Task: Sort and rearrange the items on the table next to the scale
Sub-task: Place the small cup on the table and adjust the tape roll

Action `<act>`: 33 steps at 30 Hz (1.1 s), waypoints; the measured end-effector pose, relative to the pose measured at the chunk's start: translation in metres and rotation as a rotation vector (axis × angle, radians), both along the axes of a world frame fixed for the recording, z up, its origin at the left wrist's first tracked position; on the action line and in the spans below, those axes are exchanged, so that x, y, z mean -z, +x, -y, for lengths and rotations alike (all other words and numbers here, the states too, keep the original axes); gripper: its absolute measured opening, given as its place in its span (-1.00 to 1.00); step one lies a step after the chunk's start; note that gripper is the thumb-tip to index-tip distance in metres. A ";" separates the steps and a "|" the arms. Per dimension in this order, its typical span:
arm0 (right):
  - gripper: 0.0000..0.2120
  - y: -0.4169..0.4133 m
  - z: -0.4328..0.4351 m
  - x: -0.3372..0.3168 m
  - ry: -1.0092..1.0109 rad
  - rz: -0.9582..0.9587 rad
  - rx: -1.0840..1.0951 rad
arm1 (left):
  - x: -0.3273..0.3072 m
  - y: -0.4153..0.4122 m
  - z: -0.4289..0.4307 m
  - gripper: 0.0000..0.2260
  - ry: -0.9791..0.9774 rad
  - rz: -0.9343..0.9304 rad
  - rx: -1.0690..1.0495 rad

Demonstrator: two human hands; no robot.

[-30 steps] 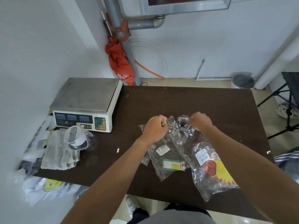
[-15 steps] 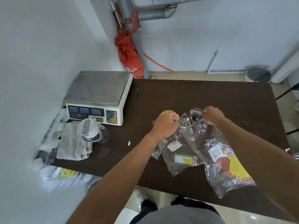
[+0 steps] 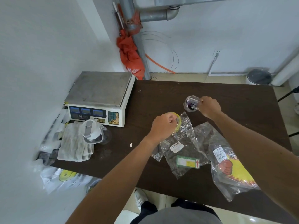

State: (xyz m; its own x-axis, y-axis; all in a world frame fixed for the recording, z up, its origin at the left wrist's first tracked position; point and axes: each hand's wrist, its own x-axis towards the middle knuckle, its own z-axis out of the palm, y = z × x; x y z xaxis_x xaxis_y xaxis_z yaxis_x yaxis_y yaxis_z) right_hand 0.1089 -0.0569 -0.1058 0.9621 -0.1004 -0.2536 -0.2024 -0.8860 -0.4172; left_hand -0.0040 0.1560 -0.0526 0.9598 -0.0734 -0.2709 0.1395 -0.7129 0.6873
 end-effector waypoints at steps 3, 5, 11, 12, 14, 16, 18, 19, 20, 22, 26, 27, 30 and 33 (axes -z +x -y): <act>-0.75 0.007 -0.021 -0.017 0.033 0.053 -0.029 | 0.004 0.003 -0.007 -0.73 -0.040 0.005 -0.051; -0.73 0.011 -0.036 -0.028 0.059 0.078 -0.054 | 0.004 0.005 -0.013 -0.79 -0.078 0.028 -0.106; -0.72 0.017 -0.084 -0.057 0.118 0.148 -0.174 | -0.003 0.003 -0.036 -0.71 -0.202 0.046 -0.302; -0.71 0.016 -0.092 -0.062 0.125 0.155 -0.194 | -0.005 0.001 -0.041 -0.70 -0.219 0.046 -0.329; -0.71 0.012 -0.111 -0.071 0.114 0.165 -0.239 | -0.006 -0.001 -0.055 -0.64 -0.258 0.027 -0.382; -0.71 0.007 -0.131 -0.079 0.099 0.178 -0.296 | -0.007 -0.005 -0.069 -0.56 -0.347 -0.019 -0.439; -0.71 -0.001 -0.150 -0.081 0.091 0.176 -0.361 | -0.008 -0.015 -0.085 -0.52 -0.477 -0.061 -0.491; -0.72 -0.004 -0.153 -0.081 0.090 0.168 -0.383 | -0.008 -0.018 -0.086 -0.53 -0.524 -0.086 -0.496; -0.73 -0.008 -0.158 -0.082 0.091 0.161 -0.406 | -0.008 -0.023 -0.090 -0.57 -0.558 -0.101 -0.500; -0.75 -0.019 -0.172 -0.081 0.090 0.152 -0.458 | -0.007 -0.036 -0.103 -0.63 -0.620 -0.113 -0.530; -0.79 -0.045 -0.198 -0.081 0.083 0.110 -0.551 | -0.001 -0.056 -0.129 -0.61 -0.695 -0.157 -0.591; -0.79 -0.052 -0.203 -0.081 0.077 0.095 -0.570 | 0.001 -0.062 -0.135 -0.62 -0.697 -0.170 -0.600; -0.79 -0.076 -0.220 -0.075 0.044 0.085 -0.614 | 0.010 -0.086 -0.149 -0.65 -0.705 -0.225 -0.647; -0.78 -0.105 -0.235 -0.062 0.062 0.044 -0.630 | 0.022 -0.119 -0.159 -0.71 -0.742 -0.279 -0.702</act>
